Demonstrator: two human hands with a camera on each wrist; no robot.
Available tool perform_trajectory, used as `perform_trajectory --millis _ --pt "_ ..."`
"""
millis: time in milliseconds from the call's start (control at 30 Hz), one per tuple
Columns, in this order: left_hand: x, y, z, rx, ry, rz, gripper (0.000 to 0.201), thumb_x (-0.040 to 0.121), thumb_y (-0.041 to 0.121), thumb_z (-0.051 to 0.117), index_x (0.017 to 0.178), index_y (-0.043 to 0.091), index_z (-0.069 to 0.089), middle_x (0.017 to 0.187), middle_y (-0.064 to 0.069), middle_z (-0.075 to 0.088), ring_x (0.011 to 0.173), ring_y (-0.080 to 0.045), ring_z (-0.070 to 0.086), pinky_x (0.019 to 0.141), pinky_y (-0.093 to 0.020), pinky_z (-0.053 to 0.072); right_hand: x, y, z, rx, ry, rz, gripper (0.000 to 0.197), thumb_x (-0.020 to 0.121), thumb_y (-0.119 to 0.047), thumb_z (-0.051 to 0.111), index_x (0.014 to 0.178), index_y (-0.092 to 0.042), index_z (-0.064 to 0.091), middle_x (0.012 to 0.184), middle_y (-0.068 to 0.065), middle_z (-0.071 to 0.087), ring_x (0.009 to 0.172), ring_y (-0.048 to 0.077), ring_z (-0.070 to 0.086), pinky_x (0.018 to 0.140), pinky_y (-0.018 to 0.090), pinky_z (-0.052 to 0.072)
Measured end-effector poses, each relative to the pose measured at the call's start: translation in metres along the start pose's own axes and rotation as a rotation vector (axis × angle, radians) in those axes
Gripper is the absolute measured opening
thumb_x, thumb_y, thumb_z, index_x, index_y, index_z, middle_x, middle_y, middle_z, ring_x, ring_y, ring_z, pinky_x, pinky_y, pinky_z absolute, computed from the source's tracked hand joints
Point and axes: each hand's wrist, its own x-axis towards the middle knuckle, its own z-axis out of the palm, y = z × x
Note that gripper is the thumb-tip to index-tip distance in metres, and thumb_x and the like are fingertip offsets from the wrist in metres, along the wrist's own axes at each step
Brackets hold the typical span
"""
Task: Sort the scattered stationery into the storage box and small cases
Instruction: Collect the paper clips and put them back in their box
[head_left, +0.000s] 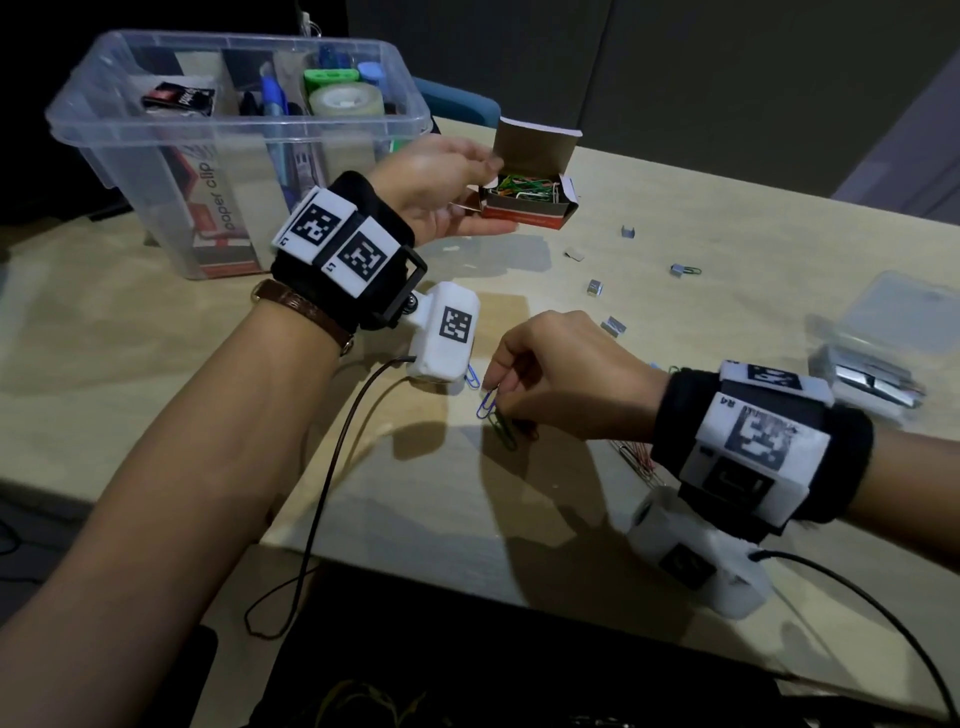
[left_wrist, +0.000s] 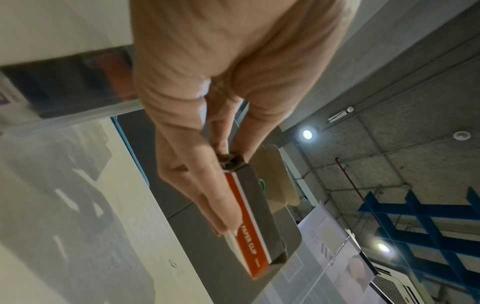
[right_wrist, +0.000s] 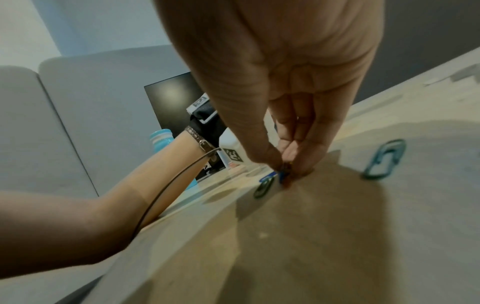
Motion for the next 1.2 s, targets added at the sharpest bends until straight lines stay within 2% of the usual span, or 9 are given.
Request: perform_trajectory --millis 100,233,367,500,767,867,967,1100,1200 --pt "-0.001 0.0 -0.001 0.007 0.002 0.0 0.018 0.1 0.013 0.048 0.116 0.008 0.055 0.113 -0.017 0.064 0.092 -0.026 0.07 0.066 -0.03 0.059 0.001 0.005 -0.006 -0.004 -0.028 -0.014 0.011 0.074 -0.005 0.073 0.081 -0.014 0.075 0.069 -0.005 0.07 0.067 0.007 0.066 0.069 0.024 0.056" --pt "0.0 -0.002 -0.001 0.036 -0.019 -0.011 0.017 0.1 0.012 0.048 0.114 0.007 0.055 0.112 -0.017 0.064 0.093 -0.026 0.071 0.066 -0.03 0.06 0.003 0.016 -0.032 0.104 -0.034 -0.038 0.011 0.074 0.002 0.074 0.081 -0.007 0.075 0.065 0.003 0.072 0.057 0.012 0.068 0.059 0.018 0.053" --pt "0.001 -0.003 0.001 0.06 -0.068 -0.012 0.009 0.099 0.009 0.049 0.102 0.008 0.058 0.109 -0.017 0.064 0.091 -0.025 0.07 0.066 -0.032 0.061 0.014 0.017 -0.084 0.37 0.305 -0.154 0.014 0.081 0.005 0.07 0.085 -0.008 0.072 0.081 0.018 0.071 0.068 0.02 0.067 0.068 0.029 0.06" --pt "-0.001 -0.006 0.009 0.063 -0.133 -0.02 0.011 0.099 0.006 0.048 0.095 0.007 0.058 0.11 -0.019 0.063 0.093 -0.026 0.07 0.066 -0.033 0.061 0.039 0.022 -0.111 0.093 0.608 -0.316 0.014 0.084 -0.008 0.07 0.088 -0.021 0.072 0.082 -0.008 0.071 0.075 0.004 0.068 0.075 0.018 0.057" --pt "-0.003 -0.008 0.018 -0.025 -0.08 -0.042 0.011 0.099 0.005 0.047 0.099 0.003 0.058 0.113 -0.022 0.06 0.09 -0.027 0.068 0.061 -0.031 0.06 0.054 0.036 -0.106 -0.081 0.588 -0.509 0.006 0.085 -0.011 0.071 0.09 -0.012 0.074 0.087 -0.004 0.069 0.08 0.007 0.067 0.071 0.017 0.056" --pt "-0.005 -0.008 0.022 -0.08 -0.05 -0.061 0.023 0.1 0.007 0.048 0.119 0.0 0.057 0.119 -0.022 0.06 0.093 -0.03 0.068 0.061 -0.032 0.061 0.051 0.037 -0.105 -0.3 0.537 -0.64 0.007 0.085 -0.011 0.069 0.09 -0.009 0.073 0.087 0.003 0.069 0.076 0.016 0.068 0.07 0.03 0.058" --pt "-0.008 -0.008 0.026 -0.092 -0.069 -0.06 0.025 0.1 0.008 0.048 0.122 0.001 0.056 0.121 -0.022 0.061 0.098 -0.031 0.068 0.065 -0.033 0.061 0.051 0.039 -0.104 -0.386 0.523 -0.636 0.014 0.088 -0.021 0.063 0.091 -0.012 0.073 0.085 0.003 0.071 0.075 0.018 0.069 0.07 0.039 0.057" --pt "-0.012 -0.01 0.034 -0.078 -0.086 -0.036 0.017 0.101 0.007 0.045 0.113 0.003 0.055 0.12 -0.021 0.06 0.089 -0.028 0.069 0.065 -0.033 0.061 0.044 0.037 -0.111 -0.263 0.533 -0.583 0.016 0.091 -0.02 0.064 0.098 -0.011 0.074 0.094 -0.001 0.074 0.085 0.008 0.07 0.08 0.026 0.056" --pt "-0.011 -0.013 0.035 -0.041 -0.079 -0.023 0.023 0.1 0.008 0.046 0.12 0.001 0.056 0.117 -0.021 0.062 0.089 -0.026 0.07 0.066 -0.032 0.061 0.025 0.04 -0.121 -0.079 0.633 -0.51 0.015 0.091 -0.021 0.066 0.1 -0.01 0.073 0.093 -0.004 0.071 0.083 0.004 0.07 0.074 0.014 0.054"
